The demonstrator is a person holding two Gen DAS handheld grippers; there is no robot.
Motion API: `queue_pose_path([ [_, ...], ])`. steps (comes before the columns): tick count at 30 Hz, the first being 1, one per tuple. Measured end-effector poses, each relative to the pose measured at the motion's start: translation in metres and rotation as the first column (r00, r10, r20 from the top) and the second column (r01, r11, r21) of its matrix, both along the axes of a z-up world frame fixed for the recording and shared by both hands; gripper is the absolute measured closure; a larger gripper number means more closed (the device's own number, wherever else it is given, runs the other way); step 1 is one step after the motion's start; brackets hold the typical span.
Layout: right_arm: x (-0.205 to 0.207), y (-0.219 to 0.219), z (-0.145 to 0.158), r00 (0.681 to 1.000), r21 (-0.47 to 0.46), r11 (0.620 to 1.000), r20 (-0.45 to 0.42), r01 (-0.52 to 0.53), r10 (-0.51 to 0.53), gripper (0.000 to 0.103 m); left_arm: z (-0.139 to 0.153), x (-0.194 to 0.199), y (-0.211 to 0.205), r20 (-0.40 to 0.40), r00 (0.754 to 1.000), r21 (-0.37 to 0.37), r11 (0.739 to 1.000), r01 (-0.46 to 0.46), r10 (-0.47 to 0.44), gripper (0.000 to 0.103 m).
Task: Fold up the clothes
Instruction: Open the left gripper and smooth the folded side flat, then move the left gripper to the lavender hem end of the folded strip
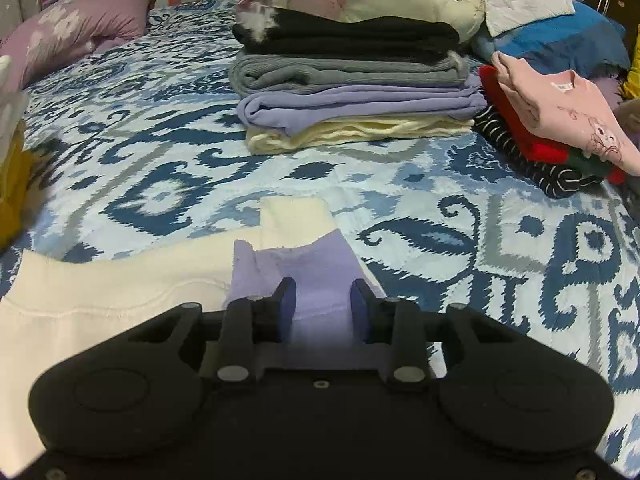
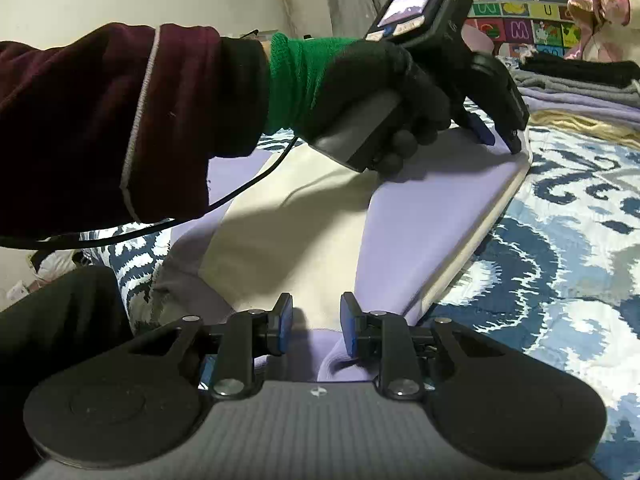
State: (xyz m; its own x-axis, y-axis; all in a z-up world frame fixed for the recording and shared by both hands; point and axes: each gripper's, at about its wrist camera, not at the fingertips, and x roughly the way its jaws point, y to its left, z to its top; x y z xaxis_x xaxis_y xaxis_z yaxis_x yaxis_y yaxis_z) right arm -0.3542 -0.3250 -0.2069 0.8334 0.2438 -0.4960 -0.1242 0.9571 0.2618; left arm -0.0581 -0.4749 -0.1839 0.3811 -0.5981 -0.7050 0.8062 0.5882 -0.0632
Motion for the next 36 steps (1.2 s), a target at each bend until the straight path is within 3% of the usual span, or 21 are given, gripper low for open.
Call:
queue_pose_path([
  [6, -0.008, 0.001, 0.006, 1.0, 0.013, 1.0, 0.027, -0.009, 0.008, 0.074, 0.023, -0.01, 0.041, -0.002, 0.995, -0.102, 0.99, -0.101, 0.102, 0.07],
  [11, -0.02, 0.002, 0.016, 0.998, 0.022, 1.0, 0.065, -0.005, 0.004, 0.074, 0.037, -0.028, 0.099, 0.024, 0.982, -0.127, 0.974, -0.185, 0.19, 0.07],
  [17, -0.03, 0.0, 0.023, 0.995, 0.045, 0.998, 0.091, 0.044, -0.048, 0.067, 0.039, -0.04, 0.199, -0.116, 0.927, -0.223, 0.9, -0.375, 0.357, 0.069],
  [20, -0.032, -0.005, 0.024, 0.99, 0.077, 0.991, 0.085, 0.109, -0.115, 0.063, 0.037, -0.048, 0.25, -0.169, 0.881, -0.259, 0.842, -0.472, 0.442, 0.067],
  [23, -0.036, -0.017, 0.023, 0.975, 0.137, 0.97, 0.068, 0.203, -0.214, 0.056, 0.03, -0.052, 0.299, -0.233, 0.815, -0.289, 0.762, -0.579, 0.531, 0.066],
  [31, -0.043, -0.055, 0.003, 0.903, 0.301, 0.856, -0.049, 0.42, -0.426, 0.054, -0.002, -0.047, 0.395, -0.445, 0.6, -0.319, 0.509, -0.8, 0.665, 0.066],
  [34, -0.045, -0.065, -0.008, 0.877, 0.355, 0.807, -0.094, 0.472, -0.472, 0.054, -0.011, -0.044, 0.419, -0.484, 0.549, -0.323, 0.445, -0.835, 0.681, 0.066],
  [36, -0.045, -0.068, -0.011, 0.869, 0.364, 0.795, -0.095, 0.484, -0.486, 0.054, -0.017, -0.038, 0.432, -0.523, 0.525, -0.334, 0.405, -0.851, 0.671, 0.066],
])
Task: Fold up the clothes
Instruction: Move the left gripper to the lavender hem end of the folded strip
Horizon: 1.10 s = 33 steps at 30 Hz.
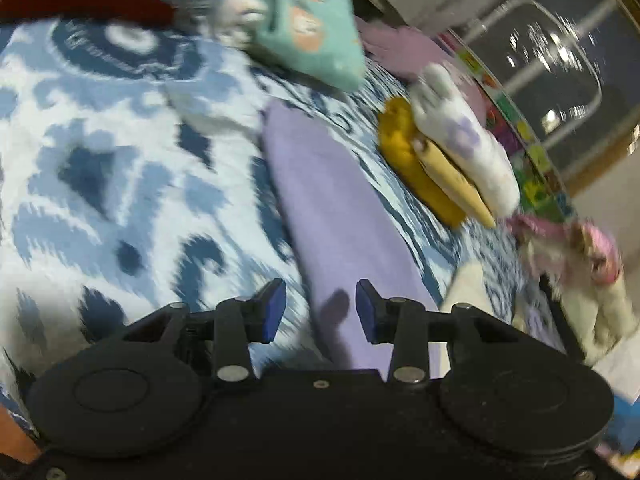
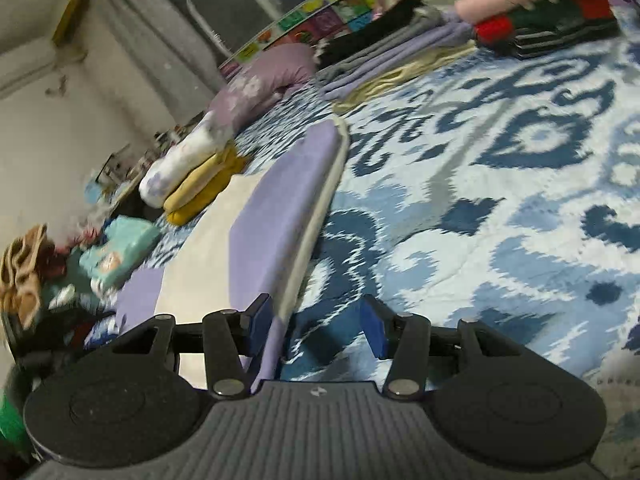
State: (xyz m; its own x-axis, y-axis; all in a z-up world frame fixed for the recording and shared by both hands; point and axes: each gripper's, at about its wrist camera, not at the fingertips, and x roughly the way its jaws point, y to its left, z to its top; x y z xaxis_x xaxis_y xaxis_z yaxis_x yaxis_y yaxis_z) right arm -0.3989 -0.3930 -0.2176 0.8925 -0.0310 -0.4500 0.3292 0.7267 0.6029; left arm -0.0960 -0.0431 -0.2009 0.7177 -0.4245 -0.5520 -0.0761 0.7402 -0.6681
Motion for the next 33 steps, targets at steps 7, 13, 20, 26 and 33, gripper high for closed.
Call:
queue_pose_path([
  [7, 0.004, -0.003, -0.004, 1.0, -0.012, 1.0, 0.003, 0.02, -0.02, 0.054, -0.01, 0.034, 0.009, 0.011, 0.999, -0.094, 0.995, -0.047, 0.048, 0.066],
  [13, 0.005, 0.0, -0.003, 1.0, -0.058, 0.998, -0.004, 0.011, -0.011, 0.056, -0.018, 0.064, 0.016, 0.01, 0.998, -0.173, 0.983, -0.065, 0.068, 0.072],
  [20, 0.01, 0.002, -0.003, 1.0, -0.093, 0.996, -0.006, 0.006, -0.006, 0.056, -0.022, 0.085, 0.021, 0.0, 0.998, -0.198, 0.978, -0.064, 0.065, 0.097],
  [26, 0.013, -0.001, -0.003, 1.0, -0.087, 0.996, 0.003, 0.011, -0.011, 0.056, 0.006, 0.074, 0.006, 0.123, 0.992, -0.176, 0.984, 0.041, -0.019, 0.103],
  [33, 0.011, -0.004, -0.002, 1.0, -0.057, 0.998, 0.015, 0.018, -0.017, 0.056, 0.049, 0.044, -0.049, 0.308, 0.931, -0.02, 0.977, 0.213, -0.197, 0.103],
])
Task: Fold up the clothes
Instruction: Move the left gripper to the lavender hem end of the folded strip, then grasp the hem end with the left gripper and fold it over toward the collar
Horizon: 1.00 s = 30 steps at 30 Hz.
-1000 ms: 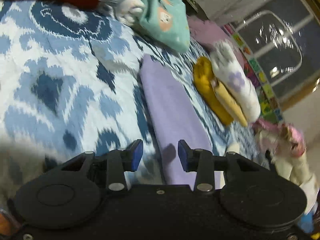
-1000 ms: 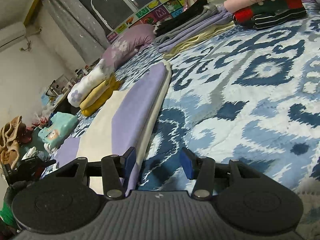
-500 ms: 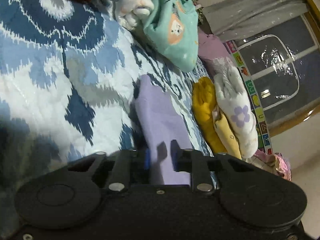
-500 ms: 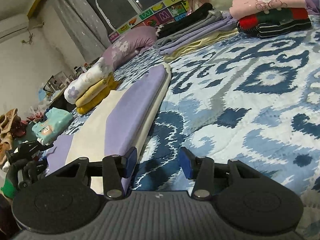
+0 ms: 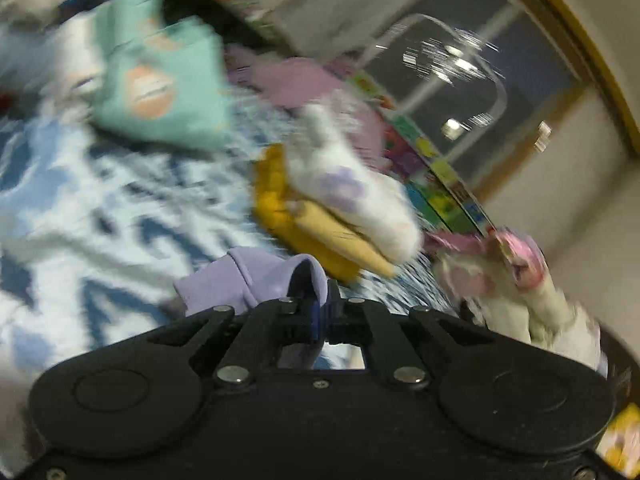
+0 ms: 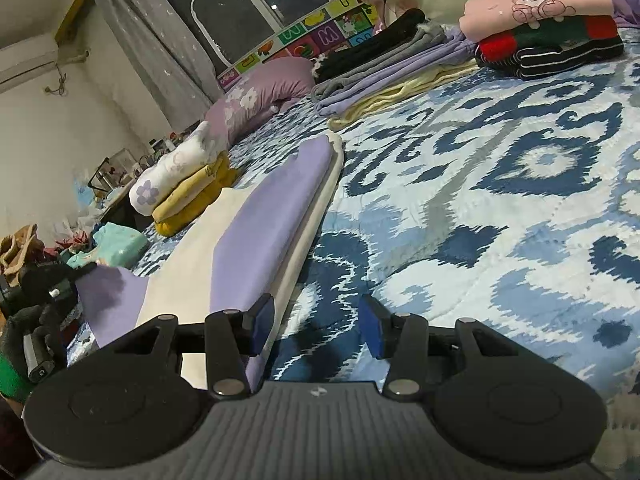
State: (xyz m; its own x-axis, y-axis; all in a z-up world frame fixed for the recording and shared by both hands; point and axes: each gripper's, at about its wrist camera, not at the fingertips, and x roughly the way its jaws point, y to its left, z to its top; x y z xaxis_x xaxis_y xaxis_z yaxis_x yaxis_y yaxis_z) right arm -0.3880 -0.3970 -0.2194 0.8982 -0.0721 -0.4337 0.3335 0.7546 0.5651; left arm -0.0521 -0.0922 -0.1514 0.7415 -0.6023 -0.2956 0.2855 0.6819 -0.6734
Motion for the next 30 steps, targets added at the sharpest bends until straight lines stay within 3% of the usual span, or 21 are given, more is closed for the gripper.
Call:
queue_pose_path([
  [6, -0.003, -0.004, 0.004, 1.0, 0.024, 1.0, 0.028, 0.008, -0.009, 0.054, 0.027, -0.027, -0.054, 0.123, 0.984, 0.092, 0.989, 0.116, -0.127, 0.103],
  [11, -0.006, -0.008, 0.009, 0.998, 0.043, 0.999, 0.066, 0.004, -0.007, 0.054, 0.035, -0.048, -0.099, 0.159, 0.961, 0.144, 0.969, 0.202, -0.224, 0.103],
  [18, -0.007, -0.013, 0.013, 0.992, 0.086, 0.996, 0.126, -0.026, 0.015, 0.054, 0.035, -0.09, -0.168, 0.216, 0.897, 0.281, 0.904, 0.322, -0.386, 0.103],
  [22, -0.008, -0.016, 0.014, 0.986, 0.123, 0.991, 0.165, -0.053, 0.033, 0.054, 0.026, -0.115, -0.204, 0.233, 0.842, 0.394, 0.839, 0.375, -0.486, 0.103],
  [27, -0.009, -0.022, 0.013, 0.981, 0.176, 0.983, 0.191, -0.055, 0.021, 0.054, 0.007, -0.147, -0.239, 0.234, 0.758, 0.539, 0.73, 0.42, -0.609, 0.103],
  [30, -0.012, -0.026, 0.01, 0.979, 0.214, 0.976, 0.203, -0.046, 0.001, 0.054, -0.005, -0.164, -0.248, 0.222, 0.692, 0.62, 0.647, 0.444, -0.687, 0.103],
])
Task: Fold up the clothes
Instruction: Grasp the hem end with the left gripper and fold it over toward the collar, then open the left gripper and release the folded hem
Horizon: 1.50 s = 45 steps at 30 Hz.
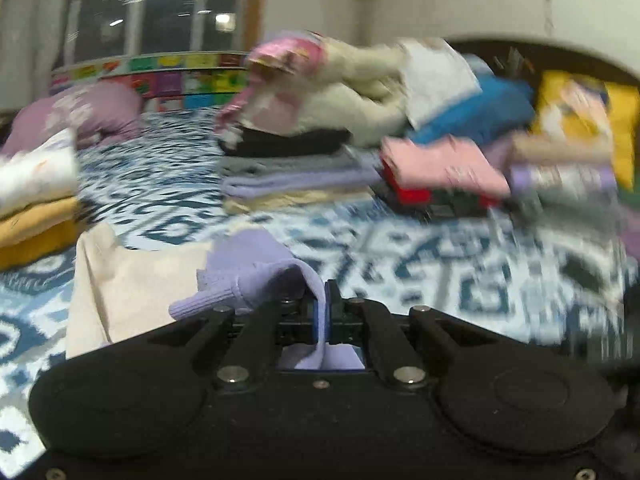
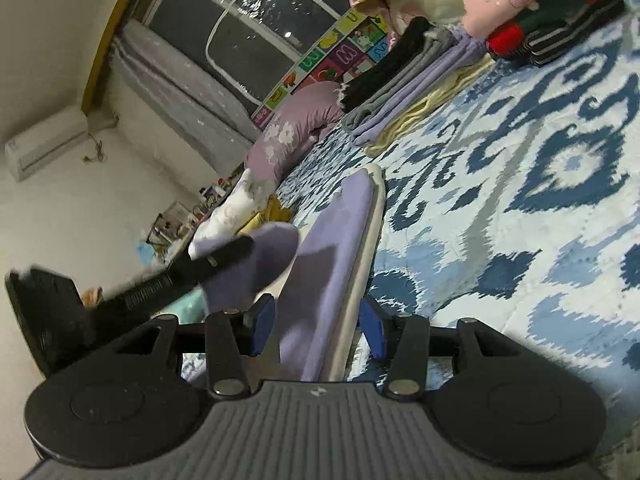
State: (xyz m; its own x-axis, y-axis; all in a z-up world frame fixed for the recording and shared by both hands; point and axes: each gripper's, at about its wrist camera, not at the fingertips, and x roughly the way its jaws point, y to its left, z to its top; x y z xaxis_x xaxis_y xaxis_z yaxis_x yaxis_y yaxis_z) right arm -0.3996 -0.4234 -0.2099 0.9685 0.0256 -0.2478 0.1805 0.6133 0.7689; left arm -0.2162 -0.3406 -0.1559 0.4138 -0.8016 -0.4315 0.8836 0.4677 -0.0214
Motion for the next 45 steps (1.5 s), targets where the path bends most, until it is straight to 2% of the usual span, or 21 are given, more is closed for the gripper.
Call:
queue_pose_path([
  [2, -0.001, -0.002, -0.002, 1.0, 0.019, 1.0, 0.006, 0.007, -0.007, 0.054, -0.006, -0.009, -0.003, 0.023, 0.998, 0.042, 0.998, 0.052, -0.053, 0.103],
  [8, -0.003, -0.007, -0.007, 0.999, 0.074, 0.997, 0.022, 0.027, -0.029, 0.054, -0.016, -0.026, -0.006, 0.03, 0.99, 0.081, 0.987, 0.136, -0.139, 0.103],
  [11, -0.003, -0.008, -0.009, 0.999, 0.086, 0.996, 0.019, 0.029, -0.031, 0.054, -0.027, -0.033, -0.011, 0.045, 0.982, 0.135, 0.975, 0.175, -0.183, 0.103],
  [13, -0.002, -0.004, -0.005, 1.0, 0.051, 0.998, 0.016, 0.025, -0.026, 0.054, -0.035, -0.035, -0.014, 0.038, 0.975, 0.185, 0.96, 0.209, -0.22, 0.095],
  [14, -0.001, -0.002, -0.003, 1.0, 0.031, 0.999, 0.015, 0.023, -0.023, 0.054, -0.038, -0.039, -0.014, 0.048, 0.971, 0.202, 0.954, 0.221, -0.235, 0.081],
  [15, 0.0, 0.0, -0.001, 1.0, 0.011, 1.0, 0.014, 0.021, -0.021, 0.054, -0.038, -0.043, -0.012, 0.056, 0.966, 0.21, 0.948, 0.237, -0.254, 0.058],
  [16, 0.0, 0.002, 0.001, 1.0, -0.009, 1.0, 0.013, 0.018, -0.018, 0.054, -0.037, -0.048, -0.01, 0.062, 0.958, 0.209, 0.942, 0.261, -0.279, 0.047],
  [23, 0.004, 0.016, 0.016, 1.0, -0.148, 0.989, 0.002, 0.002, -0.001, 0.053, -0.033, -0.069, 0.009, 0.081, 0.93, 0.226, 0.915, 0.333, -0.359, 0.047],
  [26, 0.006, 0.022, 0.022, 1.0, -0.207, 0.978, -0.003, -0.006, 0.005, 0.05, -0.021, -0.065, 0.035, 0.087, 0.929, 0.213, 0.918, 0.335, -0.359, 0.046],
  [29, 0.013, 0.04, 0.034, 0.999, -0.342, 0.939, -0.024, -0.043, 0.037, 0.043, 0.0, -0.042, 0.079, 0.08, 0.955, 0.151, 0.951, 0.271, -0.285, 0.046],
  [31, 0.02, 0.054, 0.038, 0.997, -0.423, 0.903, -0.066, -0.07, 0.046, 0.042, 0.015, -0.016, 0.117, 0.076, 0.988, 0.085, 0.988, 0.127, -0.134, 0.048],
  [32, 0.024, 0.061, 0.037, 0.994, -0.459, 0.885, -0.1, -0.082, 0.04, 0.042, 0.019, 0.0, 0.138, 0.035, 0.999, 0.035, 0.999, 0.026, -0.027, 0.048],
  [33, 0.028, 0.068, 0.037, 0.99, -0.493, 0.865, -0.134, -0.096, 0.033, 0.042, 0.023, 0.016, 0.158, -0.012, 0.997, -0.011, 0.997, -0.079, 0.079, 0.051],
  [34, 0.033, 0.074, 0.036, 0.987, -0.524, 0.845, -0.16, -0.108, 0.026, 0.042, 0.027, 0.033, 0.179, -0.063, 0.981, -0.051, 0.982, -0.184, 0.181, 0.056],
  [36, 0.042, 0.085, 0.035, 0.979, -0.576, 0.808, -0.204, -0.125, 0.006, 0.042, 0.027, 0.053, 0.212, -0.162, 0.933, -0.098, 0.935, -0.34, 0.322, 0.072],
  [37, 0.046, 0.09, 0.035, 0.976, -0.604, 0.786, -0.218, -0.129, -0.007, 0.042, 0.025, 0.059, 0.223, -0.202, 0.909, -0.107, 0.914, -0.391, 0.365, 0.076],
  [38, 0.049, 0.096, 0.036, 0.973, -0.632, 0.763, -0.23, -0.134, -0.02, 0.042, 0.021, 0.061, 0.228, -0.224, 0.898, -0.103, 0.907, -0.409, 0.379, 0.077],
  [39, 0.052, 0.102, 0.036, 0.97, -0.661, 0.738, -0.239, -0.138, -0.034, 0.042, 0.019, 0.06, 0.227, -0.228, 0.899, -0.091, 0.911, -0.402, 0.374, 0.08],
  [41, 0.055, 0.109, 0.036, 0.966, -0.701, 0.7, -0.249, -0.137, -0.061, 0.043, 0.013, 0.055, 0.217, -0.215, 0.915, -0.049, 0.932, -0.359, 0.341, 0.08],
  [43, 0.056, 0.11, 0.037, 0.964, -0.716, 0.687, -0.251, -0.124, -0.089, 0.05, 0.007, 0.049, 0.2, -0.215, 0.933, -0.001, 0.955, -0.296, 0.289, 0.08],
  [45, 0.054, 0.098, 0.038, 0.964, -0.681, 0.727, -0.244, -0.089, -0.11, 0.069, -0.002, 0.045, 0.187, -0.21, 0.945, 0.049, 0.968, -0.248, 0.252, 0.08],
])
